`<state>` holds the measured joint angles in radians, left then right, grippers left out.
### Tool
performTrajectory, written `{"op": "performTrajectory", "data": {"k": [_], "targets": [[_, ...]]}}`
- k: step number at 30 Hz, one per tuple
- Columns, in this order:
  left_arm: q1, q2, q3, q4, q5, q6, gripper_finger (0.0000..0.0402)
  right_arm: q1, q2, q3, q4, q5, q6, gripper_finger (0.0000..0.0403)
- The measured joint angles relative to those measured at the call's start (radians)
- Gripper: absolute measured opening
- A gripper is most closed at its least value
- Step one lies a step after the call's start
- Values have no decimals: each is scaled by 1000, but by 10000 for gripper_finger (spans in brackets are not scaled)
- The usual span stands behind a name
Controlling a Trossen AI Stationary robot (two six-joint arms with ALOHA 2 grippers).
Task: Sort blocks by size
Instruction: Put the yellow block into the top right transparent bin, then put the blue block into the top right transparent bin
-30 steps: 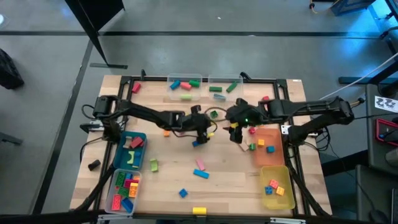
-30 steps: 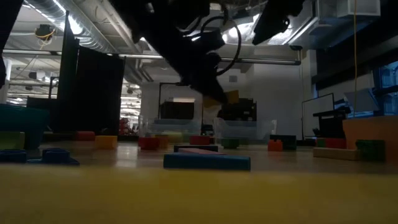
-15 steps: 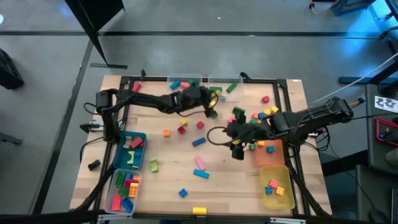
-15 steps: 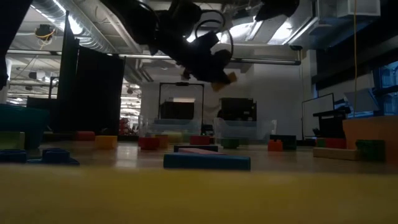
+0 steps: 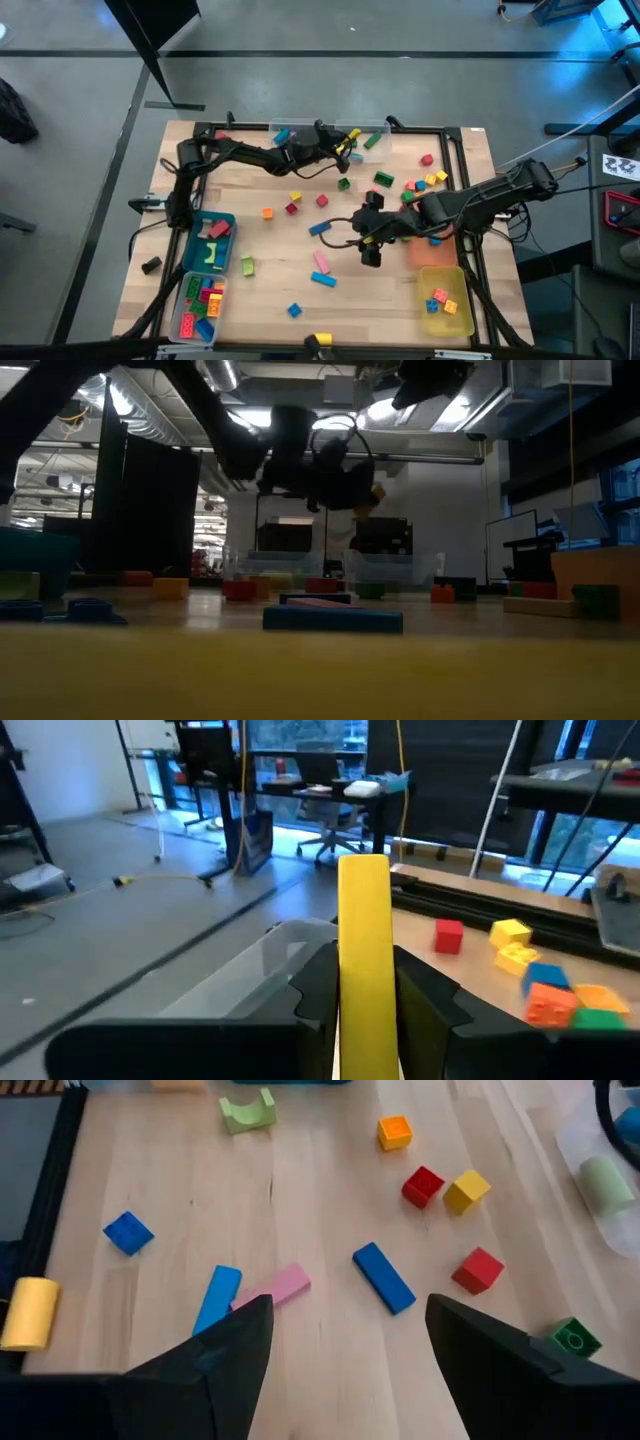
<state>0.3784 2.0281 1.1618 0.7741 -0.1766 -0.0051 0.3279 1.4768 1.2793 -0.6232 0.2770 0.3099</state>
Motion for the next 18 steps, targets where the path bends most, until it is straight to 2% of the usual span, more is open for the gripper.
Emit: {"op": "performTrajectory", "data": {"k": [4,7,14,18], "targets": [[18,55,1,49,0,31,61,0,24,0,-6,-6,0,264],[28,78,1,45,-2,-3,69,0,40,0,-10,-5,0,264],[35,77,2,-1,-2,-146,133,0,54,0,-12,1,-1,264],[22,37,2,-44,25,-212,159,-1,56,0,-16,18,-10,264]]}}
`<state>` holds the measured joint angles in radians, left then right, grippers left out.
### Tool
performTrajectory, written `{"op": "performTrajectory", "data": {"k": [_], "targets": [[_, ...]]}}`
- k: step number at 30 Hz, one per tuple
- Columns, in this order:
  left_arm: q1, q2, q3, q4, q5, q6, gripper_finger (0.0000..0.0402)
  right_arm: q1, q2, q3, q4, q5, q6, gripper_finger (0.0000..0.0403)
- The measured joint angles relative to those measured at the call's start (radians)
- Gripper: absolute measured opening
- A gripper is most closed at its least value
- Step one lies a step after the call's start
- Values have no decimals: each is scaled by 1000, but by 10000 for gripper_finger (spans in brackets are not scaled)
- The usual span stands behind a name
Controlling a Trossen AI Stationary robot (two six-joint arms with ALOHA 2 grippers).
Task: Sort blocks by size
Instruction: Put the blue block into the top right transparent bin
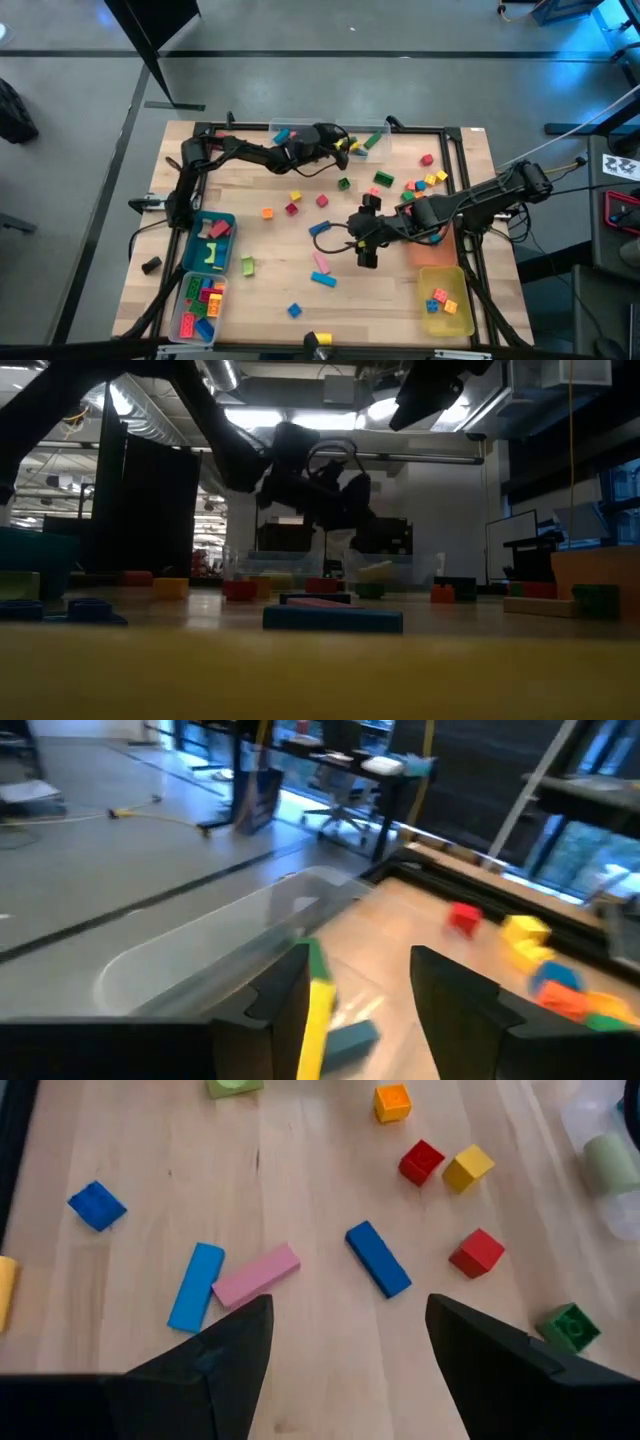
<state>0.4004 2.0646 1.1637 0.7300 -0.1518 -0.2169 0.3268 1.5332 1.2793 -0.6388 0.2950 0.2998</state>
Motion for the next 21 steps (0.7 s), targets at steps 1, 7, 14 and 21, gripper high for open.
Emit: {"op": "performTrajectory", "data": {"k": [1,7,14,21], "targets": [[-4,-19,0,-35,17,-13,162,0,2,0,-3,11,-12,264],[-30,-209,1,-434,163,35,154,-8,4,0,-44,87,-47,264],[-128,-486,-41,-848,179,120,140,-37,40,1,-26,107,-121,264],[-270,-739,-189,-854,168,120,137,-116,192,1,69,54,-236,264]]}}
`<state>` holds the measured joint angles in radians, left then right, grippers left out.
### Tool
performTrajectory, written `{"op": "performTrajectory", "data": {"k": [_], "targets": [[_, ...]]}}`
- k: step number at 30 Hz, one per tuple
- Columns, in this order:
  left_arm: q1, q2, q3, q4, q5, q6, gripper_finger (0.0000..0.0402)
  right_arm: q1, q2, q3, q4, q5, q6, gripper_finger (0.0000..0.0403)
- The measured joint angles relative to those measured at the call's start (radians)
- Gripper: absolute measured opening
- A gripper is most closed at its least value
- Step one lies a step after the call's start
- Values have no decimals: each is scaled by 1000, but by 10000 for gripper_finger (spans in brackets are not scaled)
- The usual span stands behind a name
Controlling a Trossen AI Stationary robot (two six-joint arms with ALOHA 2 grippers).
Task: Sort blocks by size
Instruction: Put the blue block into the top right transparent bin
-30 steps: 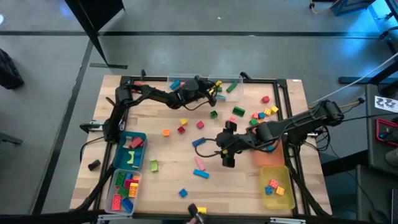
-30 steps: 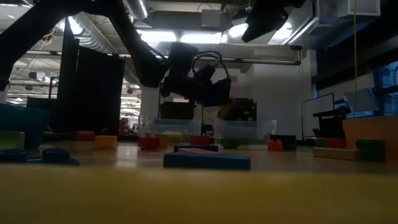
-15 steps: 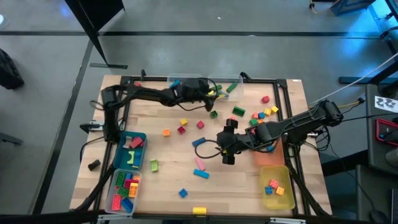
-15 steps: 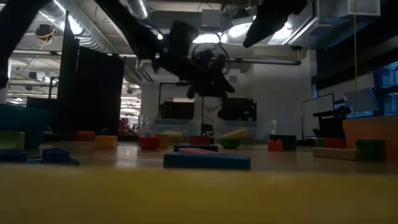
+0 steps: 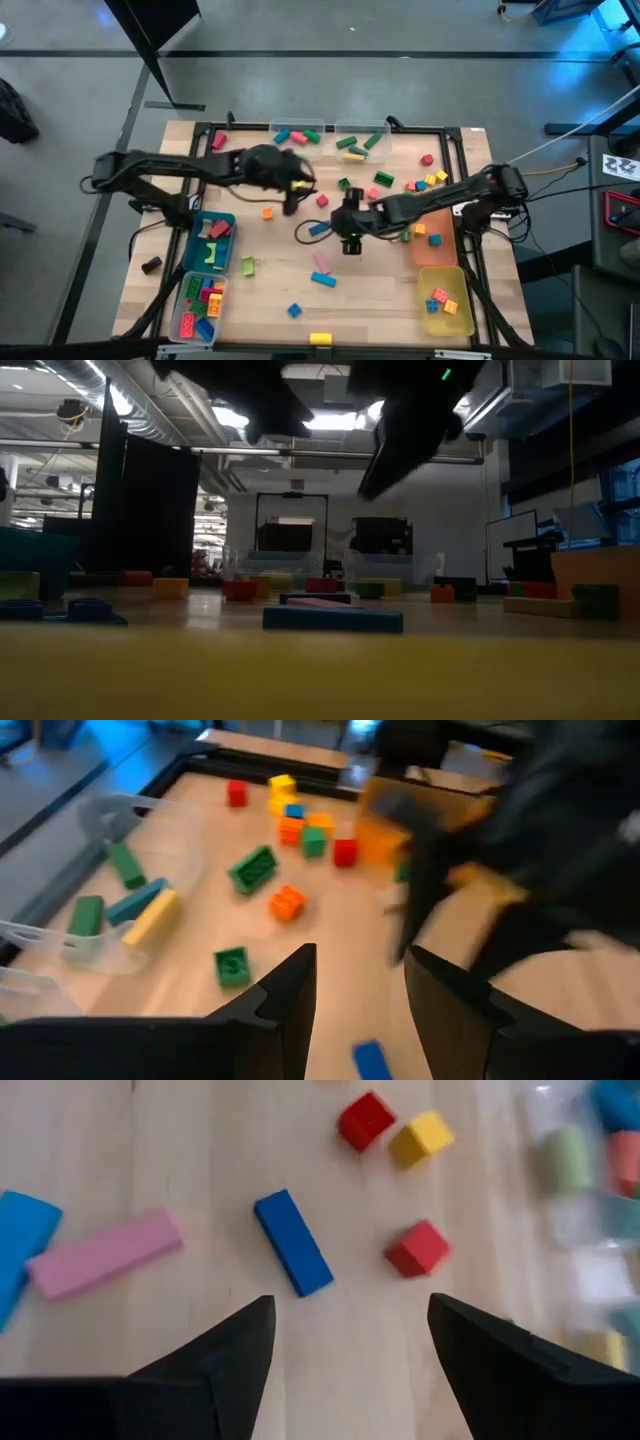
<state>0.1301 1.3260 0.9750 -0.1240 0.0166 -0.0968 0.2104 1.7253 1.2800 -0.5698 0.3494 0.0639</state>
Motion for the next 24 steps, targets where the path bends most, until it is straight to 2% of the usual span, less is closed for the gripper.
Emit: {"op": "performTrajectory", "data": {"k": [8,14,24], "targets": [[-99,-161,-191,11,-2,-25,137,-97,176,-1,133,-215,-134,264],[-149,-175,-321,69,-11,-110,137,-153,243,-1,178,-245,-179,264],[-208,-172,-487,272,-47,-195,136,-218,299,1,213,-430,-177,263]]}}
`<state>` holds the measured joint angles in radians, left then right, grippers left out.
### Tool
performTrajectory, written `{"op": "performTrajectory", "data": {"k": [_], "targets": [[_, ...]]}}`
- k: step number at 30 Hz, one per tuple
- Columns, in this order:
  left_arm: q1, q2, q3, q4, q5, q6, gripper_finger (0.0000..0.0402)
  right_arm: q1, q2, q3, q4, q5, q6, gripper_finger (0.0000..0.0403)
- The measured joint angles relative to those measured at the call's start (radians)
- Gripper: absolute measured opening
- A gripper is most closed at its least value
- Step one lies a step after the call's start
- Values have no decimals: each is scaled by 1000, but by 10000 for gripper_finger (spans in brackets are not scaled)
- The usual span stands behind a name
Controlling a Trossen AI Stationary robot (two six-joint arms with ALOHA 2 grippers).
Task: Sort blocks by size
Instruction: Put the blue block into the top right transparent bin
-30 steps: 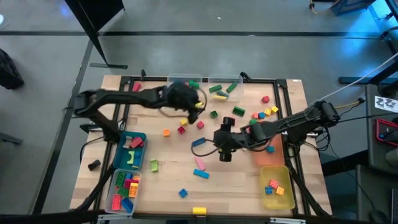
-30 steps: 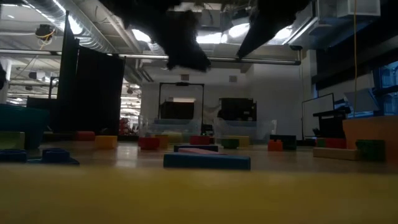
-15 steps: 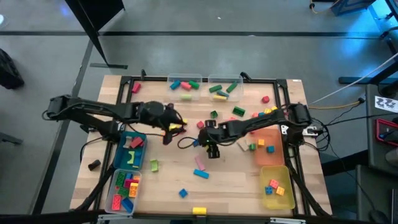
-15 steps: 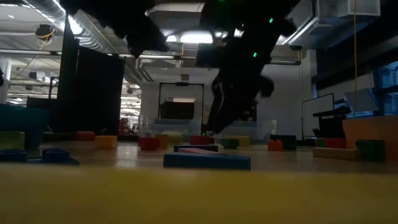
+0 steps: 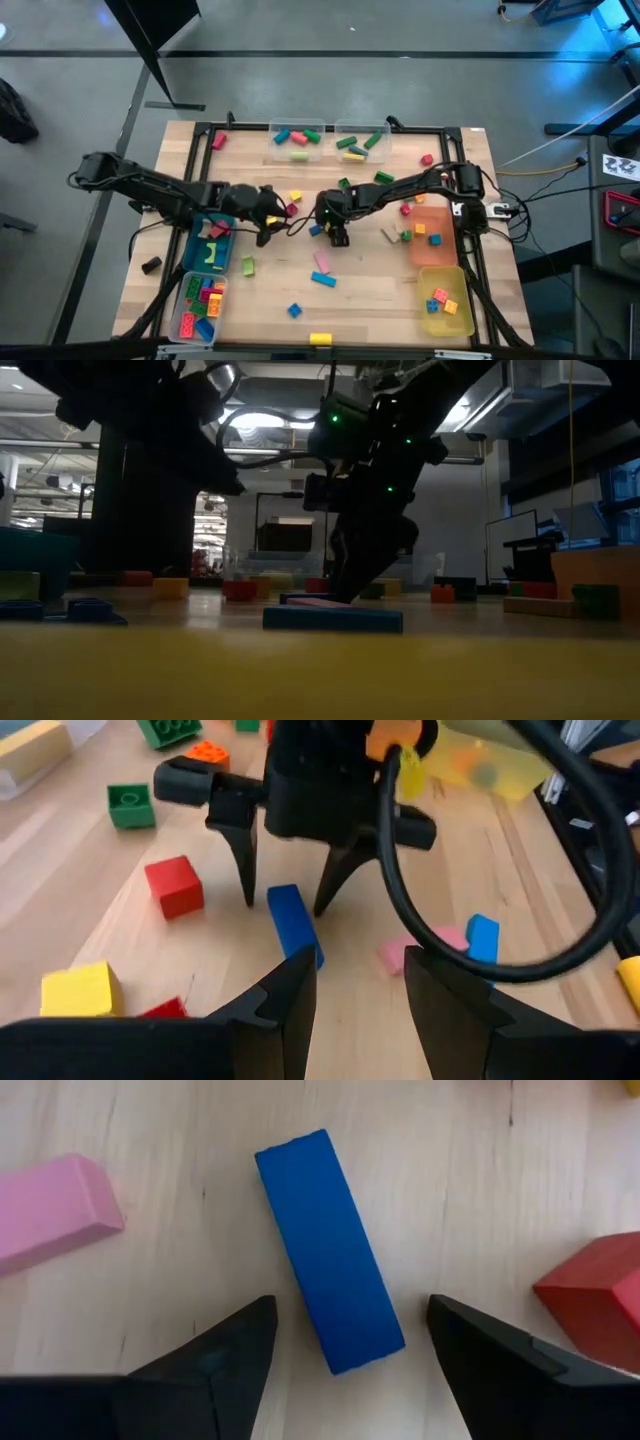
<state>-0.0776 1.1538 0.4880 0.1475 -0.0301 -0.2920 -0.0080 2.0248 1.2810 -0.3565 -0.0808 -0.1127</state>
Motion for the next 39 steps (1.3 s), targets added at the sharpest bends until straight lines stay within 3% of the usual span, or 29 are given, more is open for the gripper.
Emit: {"op": "performTrajectory", "data": {"k": [4,12,21,26,34,39], "targets": [[-15,0,-22,29,-10,-1,136,0,8,1,18,-16,0,233],[-28,0,-26,28,-11,3,136,1,1,5,11,-7,3,104],[-28,0,-26,29,-11,3,136,1,-10,215,-368,149,-54,105],[-36,0,-26,29,-12,1,137,-3,-10,357,-591,353,-102,124],[-86,0,-26,29,-12,3,137,-103,-13,449,-783,694,-133,107],[-114,0,-26,29,-12,3,137,-237,-13,448,-791,690,-119,120]]}}
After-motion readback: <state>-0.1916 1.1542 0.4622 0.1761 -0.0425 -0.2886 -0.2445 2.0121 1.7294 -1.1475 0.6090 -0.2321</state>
